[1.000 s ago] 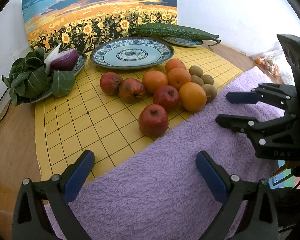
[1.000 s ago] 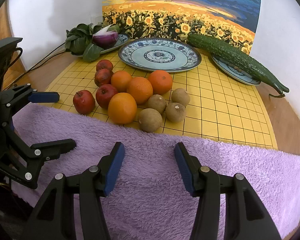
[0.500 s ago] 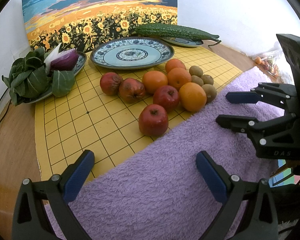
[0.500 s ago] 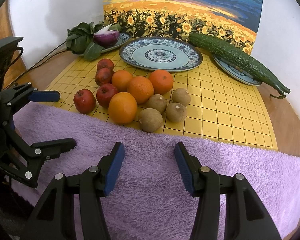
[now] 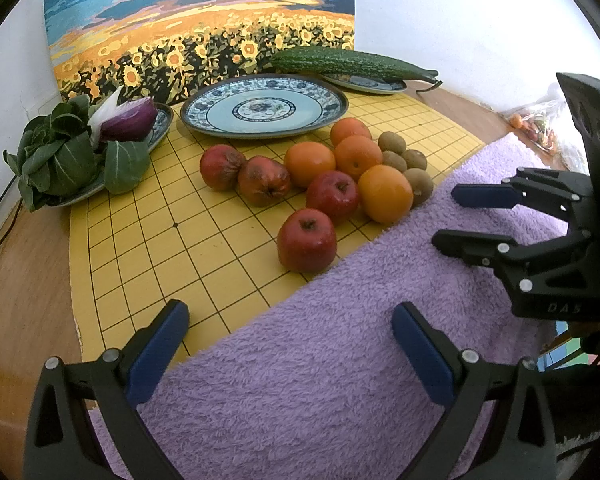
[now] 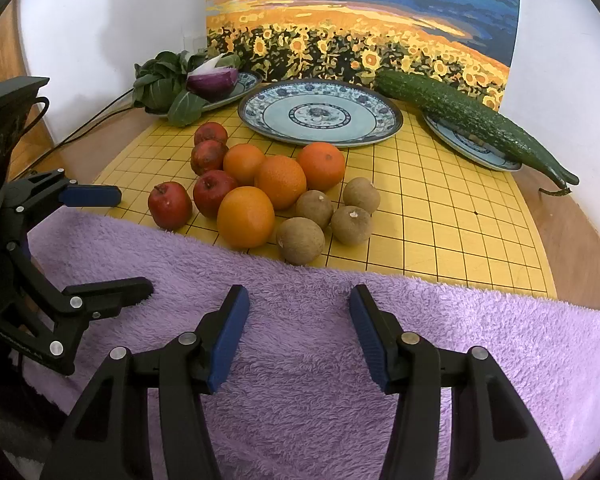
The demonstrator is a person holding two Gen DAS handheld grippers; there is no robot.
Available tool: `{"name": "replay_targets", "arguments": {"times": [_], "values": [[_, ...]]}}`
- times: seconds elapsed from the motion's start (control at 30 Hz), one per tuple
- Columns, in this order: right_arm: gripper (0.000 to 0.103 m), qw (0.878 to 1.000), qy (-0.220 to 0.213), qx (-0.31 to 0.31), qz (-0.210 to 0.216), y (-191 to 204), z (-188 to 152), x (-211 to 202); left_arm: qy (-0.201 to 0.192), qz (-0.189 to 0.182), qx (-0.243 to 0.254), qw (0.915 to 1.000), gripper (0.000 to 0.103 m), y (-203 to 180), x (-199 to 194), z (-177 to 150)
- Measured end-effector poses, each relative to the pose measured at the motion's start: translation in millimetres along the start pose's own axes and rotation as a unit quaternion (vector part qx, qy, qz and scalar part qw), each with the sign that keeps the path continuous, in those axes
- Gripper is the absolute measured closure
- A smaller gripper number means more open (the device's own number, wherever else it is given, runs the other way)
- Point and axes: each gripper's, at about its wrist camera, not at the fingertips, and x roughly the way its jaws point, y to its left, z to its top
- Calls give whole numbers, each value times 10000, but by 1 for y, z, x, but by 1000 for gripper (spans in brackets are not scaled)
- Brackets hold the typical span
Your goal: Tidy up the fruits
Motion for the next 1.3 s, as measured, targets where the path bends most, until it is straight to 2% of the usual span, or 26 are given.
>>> {"name": "replay_targets", "arguments": {"times": [0.2,0.43,0.57,0.67,0.8,0.9,0.97,1.07,1.13,1.17,1.23,1.3], "values": [[47,10000,24,62,18,-1,2,0,-1,-2,0,10000,0,-1,0,0],[32,9998,118,137,-40,6,8,6,-1,-4,4,10000,0,0,0,0],[32,9996,-132,227,-127,10,2,5,17,-59,84,9999,0,-1,-1,-1],[32,9996,-162,218,-3,7,3,4,45,-242,124,9996,0,3,-5,2],[32,9981,-305,423,324,-1,2,-6,-366,-277,89,9989,0,12,-34,3],[32,9972,-447,449,394,-3,6,-21,-550,-395,-61,9977,0,20,-50,13],[34,9969,-644,364,265,-3,12,-33,-603,-623,-146,9961,4,23,-53,23],[47,9962,-761,251,341,-2,23,-44,-671,-683,-107,9954,15,20,-52,38],[61,9961,-776,54,423,1,31,-47,-643,-691,-60,9955,23,18,-44,44],[63,9959,-782,-59,456,4,34,-47,-580,-719,-60,9957,26,17,-38,47],[65,9954,-768,-265,506,9,39,-43,-382,-800,-118,9960,43,19,-25,51],[65,9949,-659,-427,631,12,43,-33,-142,-926,-248,9953,49,21,-12,51]]}}
